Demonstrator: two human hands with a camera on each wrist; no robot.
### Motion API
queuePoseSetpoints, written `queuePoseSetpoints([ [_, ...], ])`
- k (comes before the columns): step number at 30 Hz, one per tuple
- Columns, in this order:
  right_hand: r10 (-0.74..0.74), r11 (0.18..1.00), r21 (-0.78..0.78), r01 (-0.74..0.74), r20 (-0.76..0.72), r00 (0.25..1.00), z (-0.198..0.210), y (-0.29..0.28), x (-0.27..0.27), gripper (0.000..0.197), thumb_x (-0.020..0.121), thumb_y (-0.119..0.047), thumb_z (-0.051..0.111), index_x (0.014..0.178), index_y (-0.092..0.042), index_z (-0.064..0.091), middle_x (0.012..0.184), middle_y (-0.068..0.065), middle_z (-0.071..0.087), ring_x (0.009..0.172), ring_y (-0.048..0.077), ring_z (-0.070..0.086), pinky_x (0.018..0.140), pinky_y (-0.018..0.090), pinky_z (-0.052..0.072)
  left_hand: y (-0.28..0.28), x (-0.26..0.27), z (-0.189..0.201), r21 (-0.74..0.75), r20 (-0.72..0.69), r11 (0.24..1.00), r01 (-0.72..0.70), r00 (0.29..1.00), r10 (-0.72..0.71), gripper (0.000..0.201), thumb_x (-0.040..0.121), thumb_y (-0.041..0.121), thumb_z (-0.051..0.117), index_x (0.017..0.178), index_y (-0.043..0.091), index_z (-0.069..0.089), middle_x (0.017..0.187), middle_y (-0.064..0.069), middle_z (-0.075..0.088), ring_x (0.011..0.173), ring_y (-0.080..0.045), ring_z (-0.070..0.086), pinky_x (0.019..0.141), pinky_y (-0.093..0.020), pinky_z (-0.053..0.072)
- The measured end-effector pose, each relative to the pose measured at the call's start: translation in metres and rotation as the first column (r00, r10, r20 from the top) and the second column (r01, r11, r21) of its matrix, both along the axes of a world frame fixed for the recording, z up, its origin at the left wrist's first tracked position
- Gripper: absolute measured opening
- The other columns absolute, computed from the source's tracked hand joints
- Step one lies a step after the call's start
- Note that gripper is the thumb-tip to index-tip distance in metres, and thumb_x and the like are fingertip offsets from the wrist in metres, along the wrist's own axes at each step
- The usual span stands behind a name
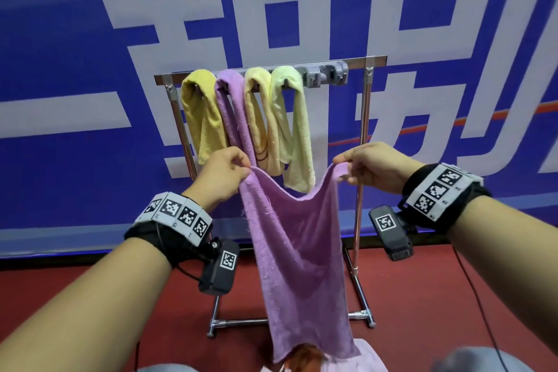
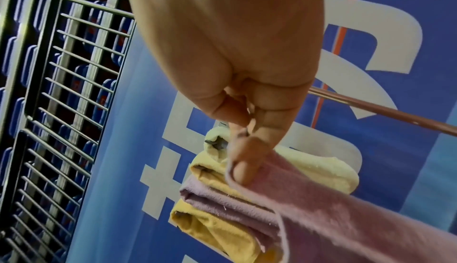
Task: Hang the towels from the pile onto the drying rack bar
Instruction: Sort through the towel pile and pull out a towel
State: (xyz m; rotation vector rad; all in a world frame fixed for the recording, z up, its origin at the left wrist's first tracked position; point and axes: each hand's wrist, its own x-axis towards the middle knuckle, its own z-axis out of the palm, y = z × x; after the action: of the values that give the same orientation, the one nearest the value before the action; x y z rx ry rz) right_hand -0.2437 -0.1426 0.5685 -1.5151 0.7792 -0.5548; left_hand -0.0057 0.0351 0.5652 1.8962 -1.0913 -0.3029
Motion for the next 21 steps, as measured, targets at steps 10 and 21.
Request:
queuePoseSetpoints([
  [10, -0.020, 0.821, -0.560, -0.111, -0.223, 0.975, -0.017, 0.012, 0.012, 0.016, 0.086, -0.018, 0.073, 0.077, -0.005, 0.073, 0.066, 0.012, 0.071, 0.055, 0.011, 0.063, 0.045, 0.016, 0.041, -0.003, -0.022, 0.002, 0.089, -0.011, 0.993, 0.073, 0.997, -0.072, 0.031, 0.094, -0.004, 0.051, 0.090, 0.012, 0.076, 0.085, -0.012, 0.073, 0.067, -0.017, 0.056, 0.064, -0.027, 0.051],
  [21, 0.162, 0.703, -0.690, -0.170, -0.078, 0.984, 0.006, 0.047, 0.034, 0.016, 0.083, -0.026, 0.076, 0.082, -0.010, 0.073, 0.086, 0.006, 0.072, 0.080, 0.018, 0.065, 0.074, 0.030, 0.053, -0.006, -0.043, 0.023, 0.014, -0.009, 0.978, 0.207, 0.978, -0.207, 0.014, 0.091, -0.005, 0.061, 0.089, 0.003, 0.072, 0.086, -0.024, 0.069, 0.060, -0.006, 0.058, 0.057, -0.018, 0.050],
])
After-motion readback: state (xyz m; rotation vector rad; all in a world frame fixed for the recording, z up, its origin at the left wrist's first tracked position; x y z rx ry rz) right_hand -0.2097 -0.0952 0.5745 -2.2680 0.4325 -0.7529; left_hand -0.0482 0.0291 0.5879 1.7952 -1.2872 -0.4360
